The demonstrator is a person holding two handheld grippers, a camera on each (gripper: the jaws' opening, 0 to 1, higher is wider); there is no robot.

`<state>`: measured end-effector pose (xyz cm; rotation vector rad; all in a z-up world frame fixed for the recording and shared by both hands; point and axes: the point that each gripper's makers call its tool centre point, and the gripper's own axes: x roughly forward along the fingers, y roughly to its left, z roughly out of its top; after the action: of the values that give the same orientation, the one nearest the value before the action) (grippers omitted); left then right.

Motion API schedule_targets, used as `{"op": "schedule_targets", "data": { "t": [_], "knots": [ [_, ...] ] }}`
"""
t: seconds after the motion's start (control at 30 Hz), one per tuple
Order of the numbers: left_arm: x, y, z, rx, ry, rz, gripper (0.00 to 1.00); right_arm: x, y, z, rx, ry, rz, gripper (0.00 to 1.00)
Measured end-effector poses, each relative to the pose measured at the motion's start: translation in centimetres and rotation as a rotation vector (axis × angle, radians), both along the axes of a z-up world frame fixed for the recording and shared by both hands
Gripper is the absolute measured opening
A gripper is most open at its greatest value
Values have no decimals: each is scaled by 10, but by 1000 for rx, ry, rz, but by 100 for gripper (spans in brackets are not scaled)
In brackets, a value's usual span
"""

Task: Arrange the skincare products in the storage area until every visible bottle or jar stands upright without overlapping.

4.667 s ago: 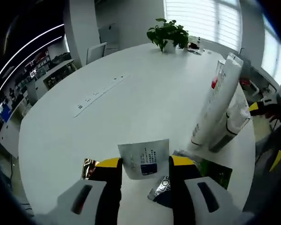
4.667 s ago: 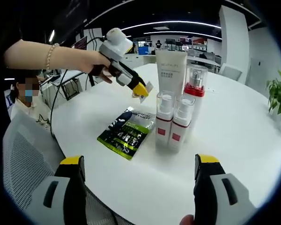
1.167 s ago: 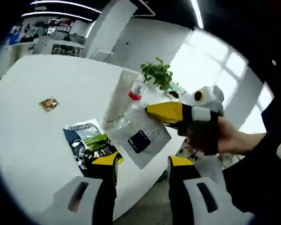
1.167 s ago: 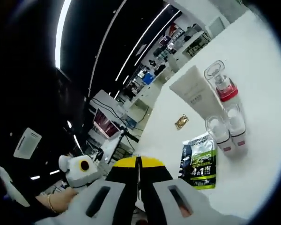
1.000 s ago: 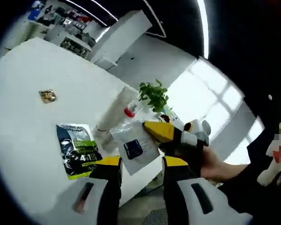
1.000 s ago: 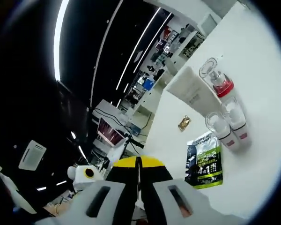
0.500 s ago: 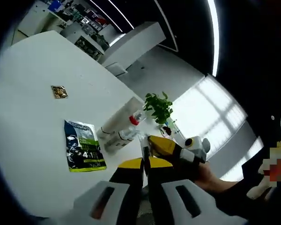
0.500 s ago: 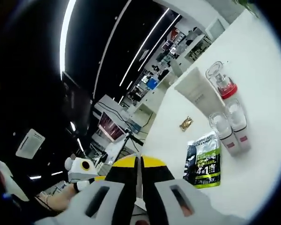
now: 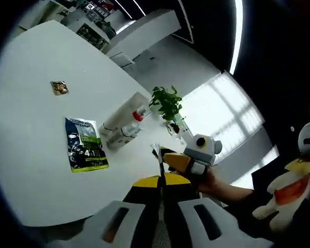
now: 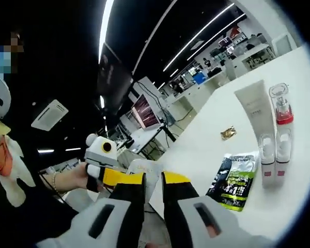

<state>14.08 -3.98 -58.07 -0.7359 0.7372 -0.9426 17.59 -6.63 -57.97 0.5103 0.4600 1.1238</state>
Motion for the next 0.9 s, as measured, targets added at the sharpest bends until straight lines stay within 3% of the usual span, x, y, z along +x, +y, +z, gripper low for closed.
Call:
{"op": "schedule_targets", "data": {
  "t": [0.07,0.2,0.37,0.53,0.73,0.9],
  "knots": [
    [-3,3,1,1,8,-18,0,-2,4,-2,-22,-5,27,22],
    [-12,8,-5,35,32,-69,0,-2,10,1,-27,-27,51,10],
    [-15,19,-12,56,53,-59,0,-6,19,-5,-75,-31,92,4],
    [-11,29,-20,44,82,6,0,-7,23,-14,-147,-23,99,1],
    [-3,36,-33,64,114,81,0,2,30,-27,-262,-81,70,1],
    [6,45,-52,122,143,143,0,11,40,-46,-364,-119,67,1]
  ]
}}
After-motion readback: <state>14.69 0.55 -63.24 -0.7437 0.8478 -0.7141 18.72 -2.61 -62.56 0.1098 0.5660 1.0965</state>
